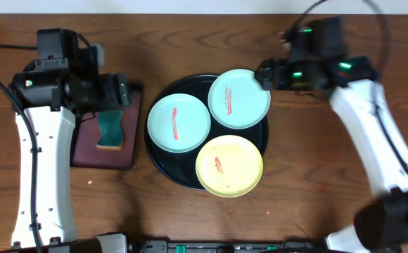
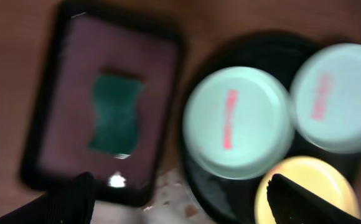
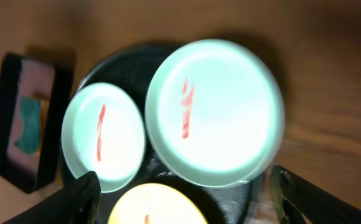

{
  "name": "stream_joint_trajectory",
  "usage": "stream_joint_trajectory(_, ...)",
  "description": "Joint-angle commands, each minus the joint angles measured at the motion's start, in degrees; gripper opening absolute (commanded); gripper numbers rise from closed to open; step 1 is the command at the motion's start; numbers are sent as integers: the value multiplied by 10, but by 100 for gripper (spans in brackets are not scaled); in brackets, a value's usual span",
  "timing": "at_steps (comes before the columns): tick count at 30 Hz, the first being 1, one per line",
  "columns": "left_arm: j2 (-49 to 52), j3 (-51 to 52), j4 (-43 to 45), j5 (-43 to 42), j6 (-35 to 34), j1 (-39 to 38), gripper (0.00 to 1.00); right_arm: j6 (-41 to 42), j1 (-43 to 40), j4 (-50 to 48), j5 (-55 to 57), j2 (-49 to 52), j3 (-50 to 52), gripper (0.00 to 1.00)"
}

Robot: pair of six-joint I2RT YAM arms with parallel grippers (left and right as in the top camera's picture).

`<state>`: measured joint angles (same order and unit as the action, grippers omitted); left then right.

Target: Clean dirty plates on tray and stack at the side

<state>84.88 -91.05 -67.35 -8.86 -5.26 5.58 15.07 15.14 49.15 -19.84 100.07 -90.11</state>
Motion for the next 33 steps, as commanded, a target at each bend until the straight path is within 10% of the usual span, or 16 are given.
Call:
stream_joint_trajectory(1,8,-14,-8,102,-60,2,88,52,41,10,-9,53,-49,83)
stream_joint_trajectory(12,10,-5,-16,166,-99,2,89,143,143,4,39,178,-68,42)
stream_joint_trajectory(33,10,21,-14,167,-99,2,88,174,240,-11,166,252,-67,23)
